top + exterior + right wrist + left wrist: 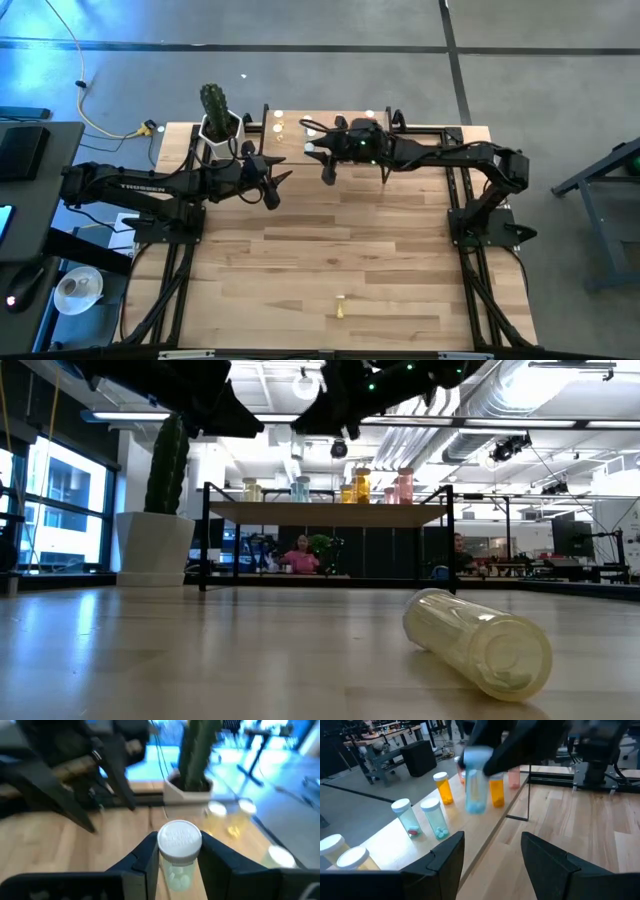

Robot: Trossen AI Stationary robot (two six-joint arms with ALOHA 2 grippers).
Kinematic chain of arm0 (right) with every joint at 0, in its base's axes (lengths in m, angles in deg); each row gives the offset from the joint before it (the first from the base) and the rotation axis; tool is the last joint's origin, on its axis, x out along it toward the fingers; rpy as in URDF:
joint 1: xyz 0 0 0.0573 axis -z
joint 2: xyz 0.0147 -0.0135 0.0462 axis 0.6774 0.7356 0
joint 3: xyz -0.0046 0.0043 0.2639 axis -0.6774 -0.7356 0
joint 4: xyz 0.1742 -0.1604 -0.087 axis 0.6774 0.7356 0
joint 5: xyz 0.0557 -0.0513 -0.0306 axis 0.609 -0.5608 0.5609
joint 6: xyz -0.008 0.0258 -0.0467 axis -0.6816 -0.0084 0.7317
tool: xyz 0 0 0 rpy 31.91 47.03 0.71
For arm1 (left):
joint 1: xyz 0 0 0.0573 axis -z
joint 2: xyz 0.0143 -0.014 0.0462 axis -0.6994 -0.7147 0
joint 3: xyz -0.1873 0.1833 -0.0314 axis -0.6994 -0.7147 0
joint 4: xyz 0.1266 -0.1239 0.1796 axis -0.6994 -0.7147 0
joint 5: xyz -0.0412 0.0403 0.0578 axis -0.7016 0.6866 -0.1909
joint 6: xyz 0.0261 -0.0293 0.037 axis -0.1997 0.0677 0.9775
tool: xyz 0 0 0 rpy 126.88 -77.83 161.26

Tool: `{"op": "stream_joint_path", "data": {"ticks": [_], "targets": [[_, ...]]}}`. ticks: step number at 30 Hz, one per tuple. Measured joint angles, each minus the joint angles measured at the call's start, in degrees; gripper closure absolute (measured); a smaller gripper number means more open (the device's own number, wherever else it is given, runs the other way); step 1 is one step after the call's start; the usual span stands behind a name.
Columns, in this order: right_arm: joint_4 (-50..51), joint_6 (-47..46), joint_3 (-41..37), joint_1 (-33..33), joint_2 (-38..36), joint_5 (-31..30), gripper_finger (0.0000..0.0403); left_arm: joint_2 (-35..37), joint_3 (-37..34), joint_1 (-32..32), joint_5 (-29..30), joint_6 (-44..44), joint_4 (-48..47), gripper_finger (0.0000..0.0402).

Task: Pick and place medicine bottles onto shelf by color
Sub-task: Put the blue pill bottle on the shelf aligned with other blue pill bottles

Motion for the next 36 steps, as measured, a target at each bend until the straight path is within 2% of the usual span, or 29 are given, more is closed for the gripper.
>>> {"op": "stream_joint_path", "data": {"ticks": [3,22,36], "targets": [[4.54,-0.08,2.67,0.84,1.56,-1.54,0.0304,0.0,0.0,0.0,-0.02,0.06,-0.04,0.0218],[6.5,-3.1,3.2,2.82,7.34,-1.55,0.0304,0.0,0.0,0.0,-0.02,-0.02,0.03,0.0218],[6.73,-2.63,3.2,3.24,7.66,-3.12,0.0304,0.0,0.0,0.0,-0.04,0.0,0.03,0.0218]]}}
